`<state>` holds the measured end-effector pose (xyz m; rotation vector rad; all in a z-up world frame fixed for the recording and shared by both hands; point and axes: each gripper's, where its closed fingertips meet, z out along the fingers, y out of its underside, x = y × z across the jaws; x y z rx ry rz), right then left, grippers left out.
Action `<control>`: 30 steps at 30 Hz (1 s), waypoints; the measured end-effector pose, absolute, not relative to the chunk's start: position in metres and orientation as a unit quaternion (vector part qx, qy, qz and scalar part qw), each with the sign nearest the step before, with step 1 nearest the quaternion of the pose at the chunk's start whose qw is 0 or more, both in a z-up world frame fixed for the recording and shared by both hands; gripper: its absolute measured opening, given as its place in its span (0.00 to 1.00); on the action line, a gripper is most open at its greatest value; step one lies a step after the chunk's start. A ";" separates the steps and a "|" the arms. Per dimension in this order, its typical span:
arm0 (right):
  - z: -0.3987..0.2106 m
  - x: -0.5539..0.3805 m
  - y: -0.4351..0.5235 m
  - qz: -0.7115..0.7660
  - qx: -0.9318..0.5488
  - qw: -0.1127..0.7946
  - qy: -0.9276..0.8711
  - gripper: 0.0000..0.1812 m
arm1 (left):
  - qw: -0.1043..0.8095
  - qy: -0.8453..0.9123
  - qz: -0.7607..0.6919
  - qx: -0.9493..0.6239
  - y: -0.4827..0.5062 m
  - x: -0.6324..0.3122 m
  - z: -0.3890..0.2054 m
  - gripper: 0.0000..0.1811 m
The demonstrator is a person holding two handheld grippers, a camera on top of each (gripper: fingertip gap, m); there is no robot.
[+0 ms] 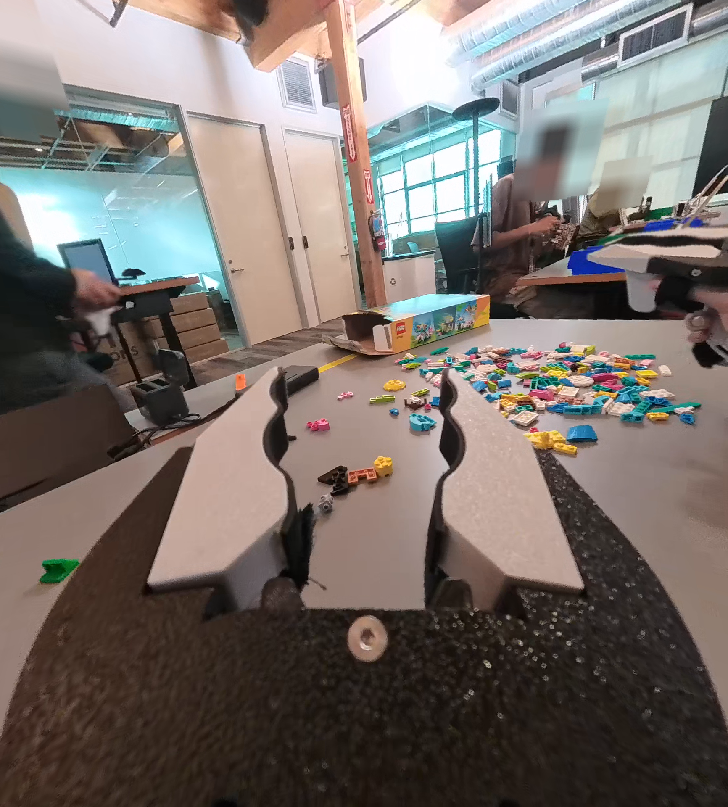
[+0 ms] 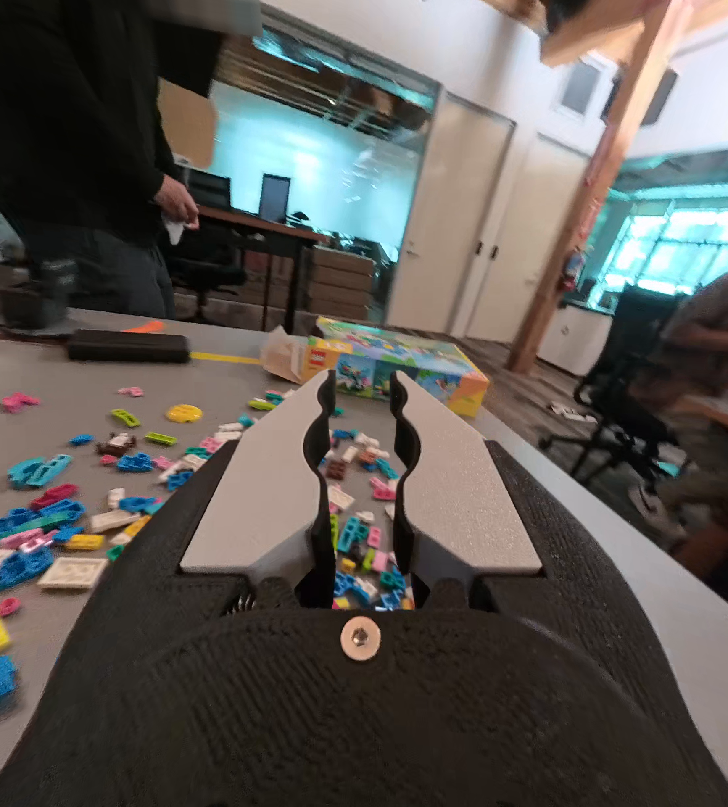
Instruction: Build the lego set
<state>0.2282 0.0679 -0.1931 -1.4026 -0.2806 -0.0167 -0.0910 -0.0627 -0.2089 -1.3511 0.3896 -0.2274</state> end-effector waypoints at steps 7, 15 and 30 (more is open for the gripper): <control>-0.204 0.264 0.075 -0.012 -0.667 0.743 -0.064 0.12 | 0.755 0.186 -0.107 -0.620 -0.063 -0.088 -0.211 0.35; -0.213 0.248 0.077 -0.038 -0.681 0.722 -0.118 0.07 | 0.761 0.212 -0.059 -0.611 -0.065 -0.086 -0.210 0.28; -0.329 0.205 0.057 0.095 -0.854 0.423 -0.287 0.17 | 0.762 0.222 -0.058 -0.605 -0.067 -0.082 -0.210 0.24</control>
